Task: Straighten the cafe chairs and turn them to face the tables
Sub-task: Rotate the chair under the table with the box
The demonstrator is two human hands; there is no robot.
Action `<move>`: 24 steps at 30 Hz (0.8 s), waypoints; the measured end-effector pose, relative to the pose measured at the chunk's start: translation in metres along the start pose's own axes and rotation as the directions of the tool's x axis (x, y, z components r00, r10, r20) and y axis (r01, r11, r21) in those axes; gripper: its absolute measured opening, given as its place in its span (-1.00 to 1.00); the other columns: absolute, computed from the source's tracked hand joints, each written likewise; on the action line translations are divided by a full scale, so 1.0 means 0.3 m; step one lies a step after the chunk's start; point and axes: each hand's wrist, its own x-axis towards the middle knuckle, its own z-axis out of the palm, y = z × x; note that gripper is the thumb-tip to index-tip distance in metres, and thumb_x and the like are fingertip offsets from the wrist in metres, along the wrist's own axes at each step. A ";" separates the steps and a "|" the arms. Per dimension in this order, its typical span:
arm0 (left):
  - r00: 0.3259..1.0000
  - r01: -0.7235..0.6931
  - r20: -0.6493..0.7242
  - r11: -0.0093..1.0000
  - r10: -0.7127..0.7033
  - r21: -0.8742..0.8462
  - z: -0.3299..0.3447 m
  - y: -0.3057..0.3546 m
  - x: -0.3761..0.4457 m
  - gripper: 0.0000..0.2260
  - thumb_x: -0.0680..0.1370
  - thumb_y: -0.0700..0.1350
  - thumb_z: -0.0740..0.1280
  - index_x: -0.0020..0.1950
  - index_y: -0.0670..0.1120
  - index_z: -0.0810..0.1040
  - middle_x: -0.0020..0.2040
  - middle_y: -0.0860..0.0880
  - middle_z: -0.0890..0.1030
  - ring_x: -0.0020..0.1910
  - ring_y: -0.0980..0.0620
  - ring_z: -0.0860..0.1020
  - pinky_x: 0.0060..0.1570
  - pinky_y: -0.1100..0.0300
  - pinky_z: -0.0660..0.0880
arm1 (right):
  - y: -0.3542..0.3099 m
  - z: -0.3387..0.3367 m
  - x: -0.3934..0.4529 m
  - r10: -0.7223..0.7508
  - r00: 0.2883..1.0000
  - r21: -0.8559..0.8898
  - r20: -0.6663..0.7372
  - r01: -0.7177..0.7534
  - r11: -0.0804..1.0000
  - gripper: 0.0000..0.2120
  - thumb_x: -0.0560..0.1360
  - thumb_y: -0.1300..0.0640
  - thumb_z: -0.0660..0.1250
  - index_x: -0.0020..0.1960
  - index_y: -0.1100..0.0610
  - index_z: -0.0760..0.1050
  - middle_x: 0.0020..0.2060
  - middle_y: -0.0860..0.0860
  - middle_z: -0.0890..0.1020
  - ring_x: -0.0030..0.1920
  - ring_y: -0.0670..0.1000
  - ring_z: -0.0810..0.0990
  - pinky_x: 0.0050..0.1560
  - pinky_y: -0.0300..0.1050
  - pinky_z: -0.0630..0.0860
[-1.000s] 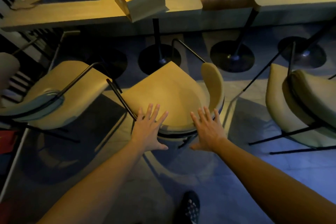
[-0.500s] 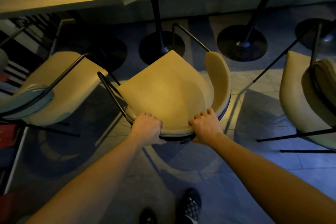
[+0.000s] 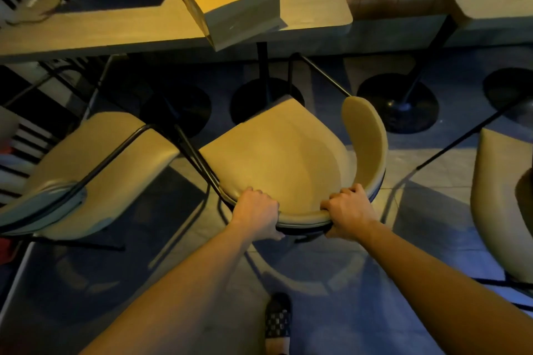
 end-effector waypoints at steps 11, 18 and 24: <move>0.997 -0.059 -0.044 0.998 0.058 -0.020 -0.020 -0.083 0.163 -0.42 0.42 0.43 0.31 0.04 -0.07 0.62 -0.06 -0.06 0.66 -0.02 -0.09 0.59 -0.03 0.04 0.39 | 0.103 -0.036 0.146 -0.056 0.998 -0.021 -0.002 0.056 0.998 -0.52 0.38 -0.32 0.35 0.19 -0.08 0.52 0.03 -0.02 0.61 0.07 0.11 0.52 0.06 0.06 0.32; 0.998 0.021 -0.066 0.999 -0.023 -0.036 -0.038 -0.059 0.123 0.12 0.28 0.53 0.35 0.63 0.03 -0.05 0.64 -0.15 -0.15 0.59 -0.23 -0.16 0.52 -0.25 -0.08 | 0.093 -0.015 0.080 0.059 0.994 0.052 -0.089 -0.055 0.997 0.22 0.29 -0.46 0.36 0.58 0.03 -0.30 0.57 0.21 -0.24 0.55 0.29 -0.18 0.44 0.35 -0.03; 0.952 0.155 -0.243 0.978 -0.185 -0.138 -0.158 -0.002 0.014 0.32 0.12 0.68 0.20 0.59 0.04 -0.37 0.61 -0.15 -0.32 0.56 -0.24 -0.35 0.49 -0.29 -0.27 | 0.187 -0.048 -0.144 0.142 0.962 0.157 -0.231 -0.108 0.982 0.25 0.25 -0.63 0.14 0.54 0.03 -0.45 0.53 0.19 -0.39 0.50 0.27 -0.41 0.46 0.35 -0.22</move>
